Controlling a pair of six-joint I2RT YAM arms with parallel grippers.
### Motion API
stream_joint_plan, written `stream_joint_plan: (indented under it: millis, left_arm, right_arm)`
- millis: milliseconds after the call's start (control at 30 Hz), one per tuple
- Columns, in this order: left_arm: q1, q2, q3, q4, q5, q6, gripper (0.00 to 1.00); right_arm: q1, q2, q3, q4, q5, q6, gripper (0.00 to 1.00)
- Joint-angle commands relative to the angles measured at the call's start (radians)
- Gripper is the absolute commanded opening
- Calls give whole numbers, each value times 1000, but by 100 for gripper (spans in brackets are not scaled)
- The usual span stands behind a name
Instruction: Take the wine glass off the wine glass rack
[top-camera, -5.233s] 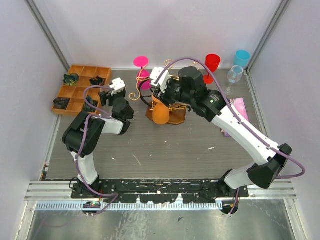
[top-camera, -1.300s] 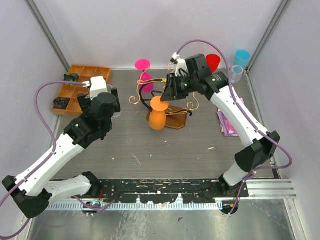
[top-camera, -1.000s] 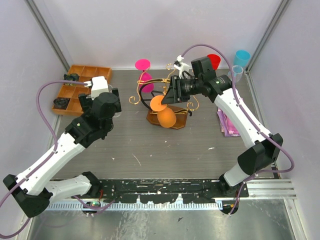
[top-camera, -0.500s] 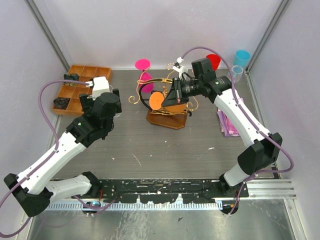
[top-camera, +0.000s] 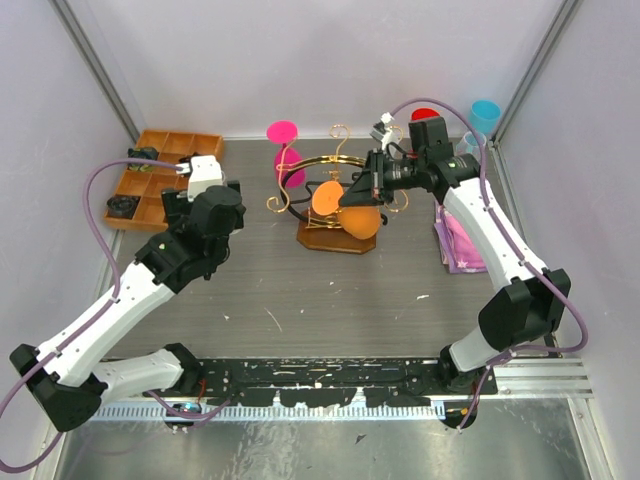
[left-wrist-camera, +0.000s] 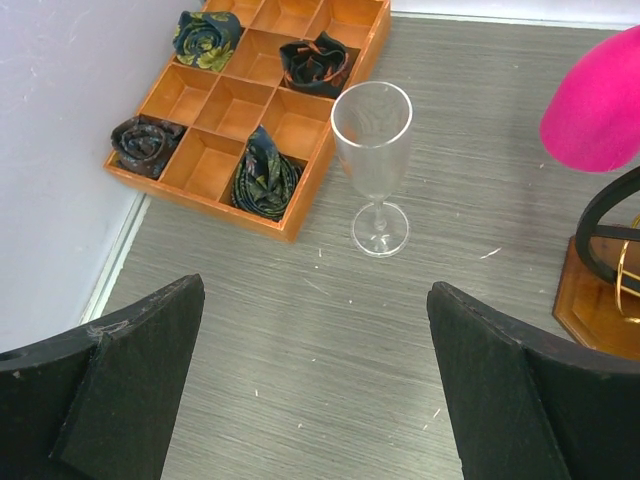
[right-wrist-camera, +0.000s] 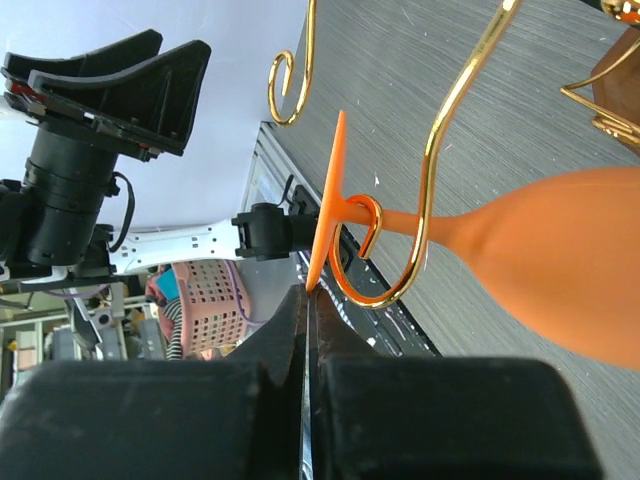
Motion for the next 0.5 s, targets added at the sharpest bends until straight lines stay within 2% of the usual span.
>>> stream_joint_plan:
  millis: [0, 267, 467]
  left_arm:
    - [1, 6, 26, -11, 8, -5, 100]
    - [1, 18, 30, -13, 23, -11, 99]
    - [0, 32, 34, -12, 25, -11, 100]
  right_arm:
    - [-47, -58, -37, 121, -62, 54, 1]
    - [-56, -72, -100, 143, -95, 74, 1]
    - [-56, -55, -97, 146, -69, 75, 20]
